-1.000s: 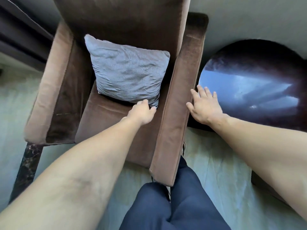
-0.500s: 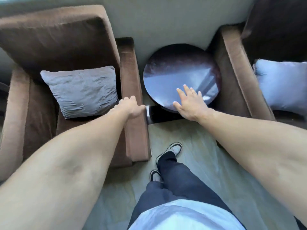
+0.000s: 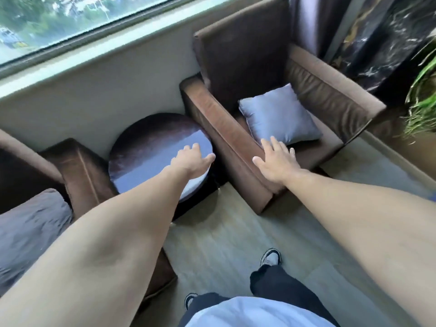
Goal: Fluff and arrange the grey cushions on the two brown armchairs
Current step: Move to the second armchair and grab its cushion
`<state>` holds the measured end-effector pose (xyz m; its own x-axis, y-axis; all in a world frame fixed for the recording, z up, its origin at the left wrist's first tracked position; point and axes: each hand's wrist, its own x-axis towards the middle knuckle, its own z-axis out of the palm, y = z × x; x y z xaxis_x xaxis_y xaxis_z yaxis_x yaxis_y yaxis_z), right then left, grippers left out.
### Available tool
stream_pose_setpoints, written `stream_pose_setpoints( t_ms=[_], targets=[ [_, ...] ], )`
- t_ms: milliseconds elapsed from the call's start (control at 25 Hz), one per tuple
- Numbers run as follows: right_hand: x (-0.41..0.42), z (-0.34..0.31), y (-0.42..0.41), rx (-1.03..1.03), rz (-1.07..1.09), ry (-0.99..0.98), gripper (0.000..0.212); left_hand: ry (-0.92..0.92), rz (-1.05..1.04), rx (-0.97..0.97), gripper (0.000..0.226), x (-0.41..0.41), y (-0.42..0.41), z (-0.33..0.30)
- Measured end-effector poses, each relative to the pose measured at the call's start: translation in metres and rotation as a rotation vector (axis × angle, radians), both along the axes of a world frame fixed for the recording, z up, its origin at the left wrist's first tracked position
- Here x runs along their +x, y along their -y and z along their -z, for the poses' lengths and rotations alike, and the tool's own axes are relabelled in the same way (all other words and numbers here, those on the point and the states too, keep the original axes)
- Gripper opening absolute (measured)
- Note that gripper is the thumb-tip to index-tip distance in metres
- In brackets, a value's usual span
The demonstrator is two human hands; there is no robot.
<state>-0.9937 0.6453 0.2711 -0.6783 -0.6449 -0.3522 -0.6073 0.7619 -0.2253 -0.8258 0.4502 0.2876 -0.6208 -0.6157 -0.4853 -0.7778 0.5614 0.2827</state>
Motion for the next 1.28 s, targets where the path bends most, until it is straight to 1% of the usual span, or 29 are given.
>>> stream_pose_setpoints(
  t_ms=[120, 240, 360, 440, 560, 640, 760, 800, 880, 1040, 1160, 1280],
  targets=[
    [-0.086, 0.008, -0.042, 0.045, 0.065, 0.009, 0.072, -0.016, 0.013, 0.032, 0.07, -0.086, -0.034, 0.01],
    [-0.141, 0.025, -0.068, 0.092, 0.083, 0.031, 0.072, 0.012, 0.002, 0.08, 0.067, -0.133, -0.054, 0.031],
    [-0.181, 0.046, -0.071, 0.114, 0.11, 0.112, 0.072, 0.074, -0.008, 0.099, 0.066, -0.171, -0.057, 0.054],
    [-0.203, 0.061, -0.063, 0.119, 0.15, 0.165, 0.071, 0.102, -0.004, 0.116, 0.067, -0.2, -0.047, 0.071],
    [-0.233, 0.079, -0.046, 0.121, 0.206, 0.204, 0.07, 0.074, -0.013, 0.147, 0.072, -0.251, -0.026, 0.092],
    [-0.251, 0.086, -0.031, 0.136, 0.242, 0.24, 0.069, 0.033, -0.015, 0.18, 0.068, -0.279, -0.014, 0.1],
    [-0.284, 0.101, -0.01, 0.176, 0.302, 0.308, 0.068, 0.062, -0.018, 0.253, 0.058, -0.311, 0.001, 0.12],
    [-0.299, 0.107, -0.003, 0.166, 0.337, 0.318, 0.068, 0.078, -0.03, 0.262, 0.054, -0.32, 0.006, 0.128],
    [-0.326, 0.116, 0.009, 0.132, 0.386, 0.325, 0.066, 0.043, -0.074, 0.273, 0.048, -0.333, 0.016, 0.142],
    [-0.384, 0.152, 0.03, 0.173, 0.372, 0.344, 0.064, -0.069, -0.197, 0.289, 0.047, -0.366, 0.024, 0.164],
    [-0.426, 0.184, 0.041, 0.202, 0.346, 0.38, 0.065, -0.047, -0.285, 0.329, 0.051, -0.391, 0.027, 0.184],
    [-0.468, 0.217, 0.061, 0.229, 0.235, 0.403, 0.066, -0.008, -0.39, 0.311, 0.052, -0.419, 0.033, 0.211]
  ],
)
